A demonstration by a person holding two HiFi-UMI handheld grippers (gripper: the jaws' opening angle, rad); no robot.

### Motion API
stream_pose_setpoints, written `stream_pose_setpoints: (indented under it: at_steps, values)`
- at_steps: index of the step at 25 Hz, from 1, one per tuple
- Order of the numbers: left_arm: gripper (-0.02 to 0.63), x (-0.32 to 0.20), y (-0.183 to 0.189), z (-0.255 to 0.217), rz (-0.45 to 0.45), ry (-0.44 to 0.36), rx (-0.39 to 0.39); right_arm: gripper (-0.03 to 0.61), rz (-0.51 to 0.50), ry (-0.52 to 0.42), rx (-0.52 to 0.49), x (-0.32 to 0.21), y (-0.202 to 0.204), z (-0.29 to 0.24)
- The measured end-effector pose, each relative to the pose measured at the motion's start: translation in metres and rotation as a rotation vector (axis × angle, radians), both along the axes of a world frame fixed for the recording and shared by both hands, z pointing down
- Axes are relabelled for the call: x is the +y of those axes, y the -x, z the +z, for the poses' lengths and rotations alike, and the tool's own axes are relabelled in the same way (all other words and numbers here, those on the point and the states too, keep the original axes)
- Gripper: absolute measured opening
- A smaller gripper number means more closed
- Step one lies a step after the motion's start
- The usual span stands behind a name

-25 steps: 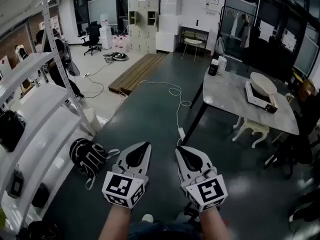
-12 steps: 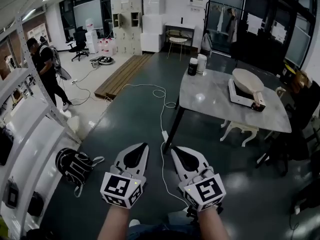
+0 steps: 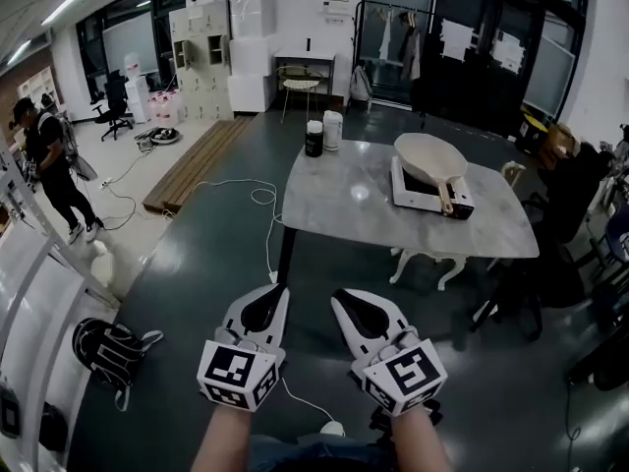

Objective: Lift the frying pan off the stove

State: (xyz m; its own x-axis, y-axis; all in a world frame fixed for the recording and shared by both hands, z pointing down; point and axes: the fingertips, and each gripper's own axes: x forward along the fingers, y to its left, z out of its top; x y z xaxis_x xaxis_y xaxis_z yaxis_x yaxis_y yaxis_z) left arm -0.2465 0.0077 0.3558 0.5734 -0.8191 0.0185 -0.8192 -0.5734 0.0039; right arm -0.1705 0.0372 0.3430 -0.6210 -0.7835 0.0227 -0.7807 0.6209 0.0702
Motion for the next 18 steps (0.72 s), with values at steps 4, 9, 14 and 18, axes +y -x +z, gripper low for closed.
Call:
stream_pose_setpoints:
  at_steps: [4, 9, 14, 18]
  values:
    - [0.012, -0.012, -0.041, 0.000, 0.035, 0.003, 0.024, 0.028, 0.007, -0.038, 0.046, -0.005, -0.034, -0.005]
    - [0.011, -0.022, -0.079, 0.003, 0.081, 0.022, 0.037, 0.027, 0.059, 0.028, 0.086, -0.012, -0.066, -0.002]
    - [0.011, -0.034, -0.110, 0.001, 0.142, 0.031, 0.035, 0.026, 0.095, 0.053, -0.049, -0.023, -0.096, -0.007]
    - [0.012, -0.046, -0.134, 0.001, 0.189, 0.031, 0.029, 0.026, 0.156, 0.089, -0.111, -0.032, -0.124, -0.002]
